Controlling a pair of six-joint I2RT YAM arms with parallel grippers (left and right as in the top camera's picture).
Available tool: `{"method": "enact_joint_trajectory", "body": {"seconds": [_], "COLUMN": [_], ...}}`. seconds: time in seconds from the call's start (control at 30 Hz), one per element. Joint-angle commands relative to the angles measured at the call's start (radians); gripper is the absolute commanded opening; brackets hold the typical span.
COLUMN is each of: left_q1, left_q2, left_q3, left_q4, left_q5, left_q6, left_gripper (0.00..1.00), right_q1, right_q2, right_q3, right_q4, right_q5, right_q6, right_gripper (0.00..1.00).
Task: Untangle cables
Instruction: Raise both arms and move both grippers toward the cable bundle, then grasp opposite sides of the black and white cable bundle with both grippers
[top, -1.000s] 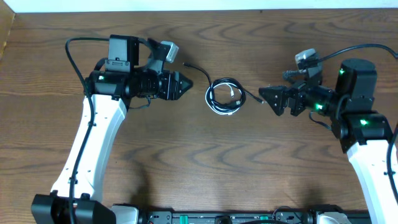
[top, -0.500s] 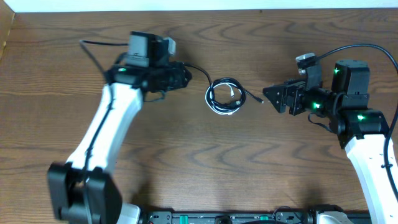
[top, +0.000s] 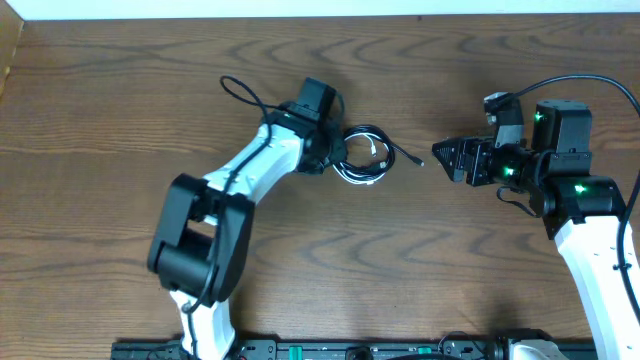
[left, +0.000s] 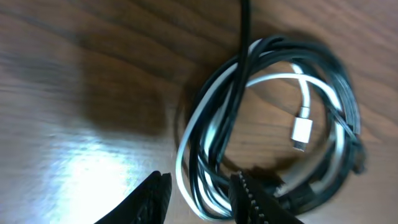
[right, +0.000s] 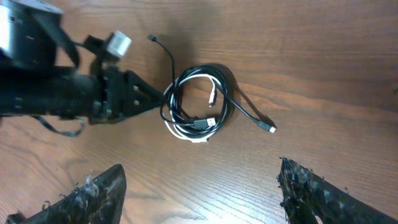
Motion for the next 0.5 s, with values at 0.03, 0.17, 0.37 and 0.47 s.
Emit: {"method": "enact_joint_trajectory", "body": {"seconds": [0.03,0.17,0.37,0.47], "left_q1": [-0.032,-0.041,-0.041,-0.041], "left_q2": [0.055,0.083,0.09,0.084], "left_q3": [0.017,0.017,0.017,0.017], "left_q4": [0.023,0.04,0.04,0.04], "left_q5": [-0.02,-0.023,-0.023,-0.023], "left_q6": [-0.048,-0.063,-0.072,-0.071], "left_gripper": [0.36,0.29,0.08,0.07], "right_q1": [0.006,0.006,0.006,0.006], "right_q2": [0.001,0.001,0.001,0.001], "right_q3": [0.017,0.017,0.015,0.015], "right_q4": [-0.002,-0.009,-0.019,-0.02], "right_q5": [0.006,0.006,0.006,0.006], "right_q6": [0.011,0.011,0.011,0.011], "right_gripper": [0.75,0.76,0.79,0.79]}}
